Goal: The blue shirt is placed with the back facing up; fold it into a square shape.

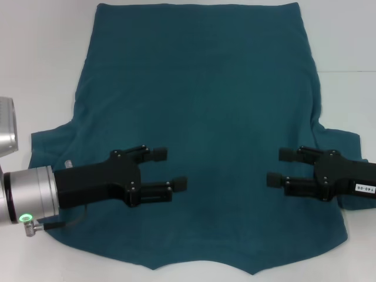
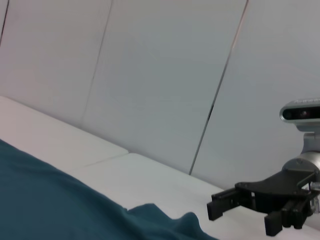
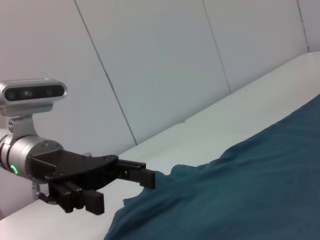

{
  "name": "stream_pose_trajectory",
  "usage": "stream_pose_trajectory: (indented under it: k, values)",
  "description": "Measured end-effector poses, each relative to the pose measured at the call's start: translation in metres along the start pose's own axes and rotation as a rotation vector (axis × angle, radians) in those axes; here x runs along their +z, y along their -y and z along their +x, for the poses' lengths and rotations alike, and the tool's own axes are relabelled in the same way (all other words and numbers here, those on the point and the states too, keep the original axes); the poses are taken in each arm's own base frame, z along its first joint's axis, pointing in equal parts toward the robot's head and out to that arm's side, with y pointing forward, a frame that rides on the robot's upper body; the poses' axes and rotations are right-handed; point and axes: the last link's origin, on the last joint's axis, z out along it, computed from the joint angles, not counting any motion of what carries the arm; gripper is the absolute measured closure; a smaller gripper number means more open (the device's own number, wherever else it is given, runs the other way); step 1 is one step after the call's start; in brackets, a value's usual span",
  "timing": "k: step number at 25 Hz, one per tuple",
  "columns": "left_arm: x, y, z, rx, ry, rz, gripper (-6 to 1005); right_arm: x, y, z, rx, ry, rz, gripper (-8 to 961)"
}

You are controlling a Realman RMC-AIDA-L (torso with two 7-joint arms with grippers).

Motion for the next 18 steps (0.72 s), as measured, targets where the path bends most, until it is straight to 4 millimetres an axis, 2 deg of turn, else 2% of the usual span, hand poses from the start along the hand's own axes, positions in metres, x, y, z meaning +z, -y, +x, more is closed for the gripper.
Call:
stream_pose_trajectory:
  k: [14,18]
  values:
    - [-0.0003,0.0011,-0.0015,-0.011,0.012,0.007,116,0.0023,0.0017,-0.0022,0.001,-0.003,0.005,53]
    - [-0.0026,0.0096,-0.0011,-0.051,0.005,0.066,116,0.0023,0.0021,-0.0031,0.0,0.001,0.007,53]
